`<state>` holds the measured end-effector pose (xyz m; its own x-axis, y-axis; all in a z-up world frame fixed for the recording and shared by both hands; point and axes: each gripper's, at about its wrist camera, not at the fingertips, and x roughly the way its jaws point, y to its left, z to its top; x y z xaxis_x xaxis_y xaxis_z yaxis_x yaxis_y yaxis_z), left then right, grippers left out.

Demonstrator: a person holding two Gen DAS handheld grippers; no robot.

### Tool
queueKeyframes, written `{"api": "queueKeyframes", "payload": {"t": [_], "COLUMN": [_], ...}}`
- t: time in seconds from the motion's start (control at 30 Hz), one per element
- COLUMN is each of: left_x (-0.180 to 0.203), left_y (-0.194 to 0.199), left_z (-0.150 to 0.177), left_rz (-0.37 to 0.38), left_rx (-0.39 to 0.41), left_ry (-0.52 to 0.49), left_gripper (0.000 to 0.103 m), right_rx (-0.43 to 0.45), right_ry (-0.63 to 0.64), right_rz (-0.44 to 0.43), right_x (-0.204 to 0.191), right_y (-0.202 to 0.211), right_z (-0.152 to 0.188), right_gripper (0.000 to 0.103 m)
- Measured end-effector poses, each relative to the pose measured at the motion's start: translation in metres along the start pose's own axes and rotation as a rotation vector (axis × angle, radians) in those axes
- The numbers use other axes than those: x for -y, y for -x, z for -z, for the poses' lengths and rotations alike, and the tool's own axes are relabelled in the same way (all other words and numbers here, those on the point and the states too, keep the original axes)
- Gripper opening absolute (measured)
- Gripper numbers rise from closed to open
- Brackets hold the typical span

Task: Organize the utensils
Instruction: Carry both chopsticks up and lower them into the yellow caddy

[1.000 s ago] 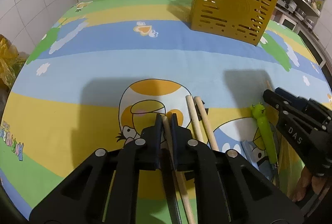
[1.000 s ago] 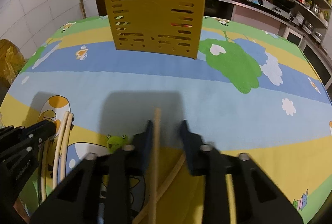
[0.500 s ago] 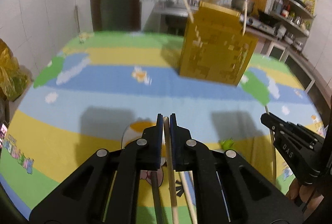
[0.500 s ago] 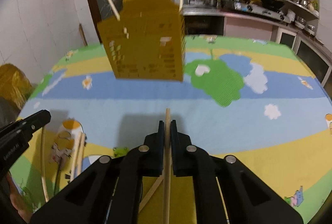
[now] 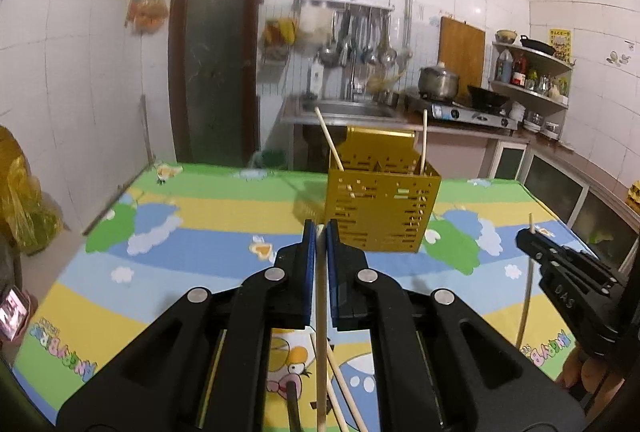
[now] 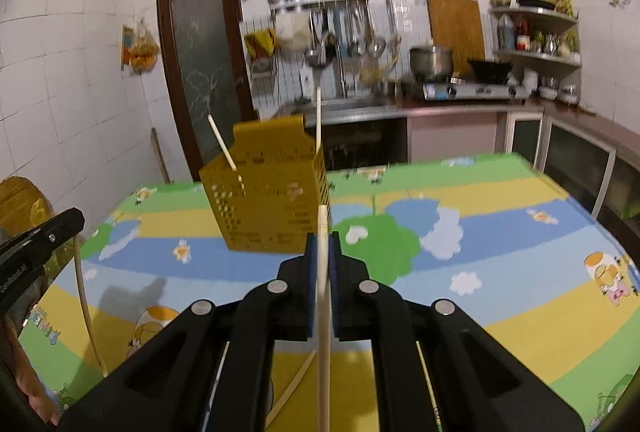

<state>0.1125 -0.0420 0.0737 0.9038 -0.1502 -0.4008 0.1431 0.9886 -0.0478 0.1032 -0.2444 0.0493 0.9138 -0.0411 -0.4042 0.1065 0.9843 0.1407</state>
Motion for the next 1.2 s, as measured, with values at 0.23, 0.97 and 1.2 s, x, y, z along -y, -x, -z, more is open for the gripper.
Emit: {"api": "queueKeyframes", "payload": {"t": [0.23, 0.97, 1.2], "left_x": [-0.001, -0.004, -0.003], "left_y": [0.010, 0.018, -0.004], "left_z": [0.010, -0.041, -0.103], "left_rz": [-0.017, 0.075, 0.068], "left_rx": [0.066, 0.159, 0.240], "left_ry": [-0.032, 0.022, 0.046], "left_gripper": [0.005, 0.005, 0.005], "right_rx": [0.078, 0.218, 0.298], "right_ry": [0.028, -0.001, 0.017], "right_rz": [0.004, -0.024, -0.018], "right_x": [-0.006, -0.001, -0.011], "right_y": [0.019, 0.042, 0.022], "right_z": [0.007, -0.040, -0.093], "right_gripper": [0.006, 0.006, 0.006]}}
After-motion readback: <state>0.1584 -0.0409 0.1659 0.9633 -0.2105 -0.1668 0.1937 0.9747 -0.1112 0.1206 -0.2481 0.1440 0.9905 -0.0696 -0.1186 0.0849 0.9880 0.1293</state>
